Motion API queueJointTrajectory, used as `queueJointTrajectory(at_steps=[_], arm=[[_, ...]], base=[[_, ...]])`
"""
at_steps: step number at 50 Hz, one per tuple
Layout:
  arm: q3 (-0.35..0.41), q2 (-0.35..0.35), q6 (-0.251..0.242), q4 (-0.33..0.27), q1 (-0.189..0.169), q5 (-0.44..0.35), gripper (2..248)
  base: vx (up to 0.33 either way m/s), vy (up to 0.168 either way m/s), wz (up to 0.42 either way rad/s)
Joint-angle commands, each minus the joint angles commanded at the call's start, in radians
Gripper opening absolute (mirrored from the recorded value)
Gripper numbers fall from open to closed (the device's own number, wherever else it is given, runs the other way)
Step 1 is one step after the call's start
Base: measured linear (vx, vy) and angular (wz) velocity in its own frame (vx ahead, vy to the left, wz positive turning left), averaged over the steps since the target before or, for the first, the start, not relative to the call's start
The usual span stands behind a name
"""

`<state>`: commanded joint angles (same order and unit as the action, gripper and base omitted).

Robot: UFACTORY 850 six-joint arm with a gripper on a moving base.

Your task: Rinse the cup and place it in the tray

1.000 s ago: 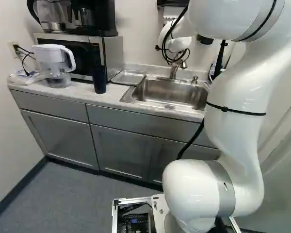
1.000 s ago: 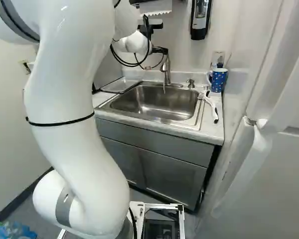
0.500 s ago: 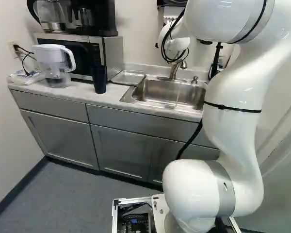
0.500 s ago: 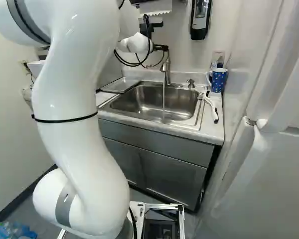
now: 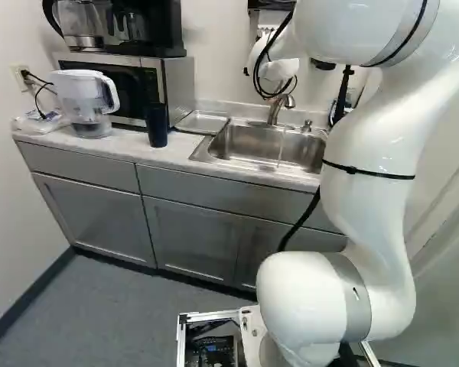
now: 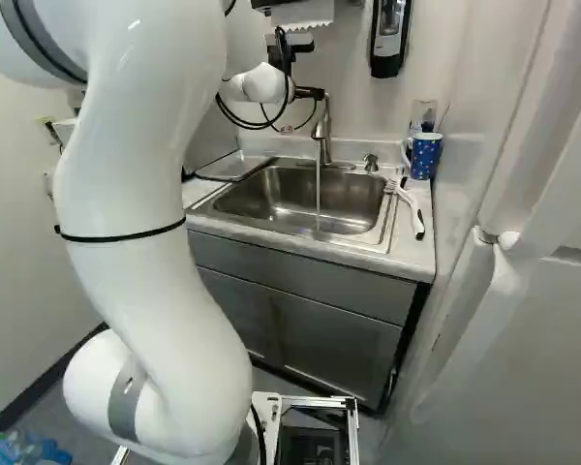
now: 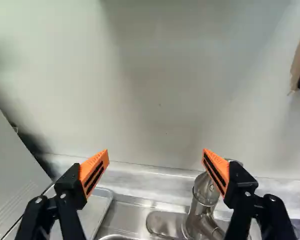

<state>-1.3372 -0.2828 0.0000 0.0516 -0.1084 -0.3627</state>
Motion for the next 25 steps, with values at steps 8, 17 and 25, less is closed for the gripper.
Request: queueJointTrajectory(at_steps=[8, 17, 25], arm=[[0.038, 0.034, 0.000, 0.000, 0.014, 0.000, 247], [0.084, 0.075, 0.000, 0.000, 0.031, 0.000, 247], [0.124, 0.112, 0.000, 0.000, 0.046, 0.000, 247]], base=[[0.000, 0.000, 0.000], [0.000, 0.000, 0.000], [0.000, 0.000, 0.000]])
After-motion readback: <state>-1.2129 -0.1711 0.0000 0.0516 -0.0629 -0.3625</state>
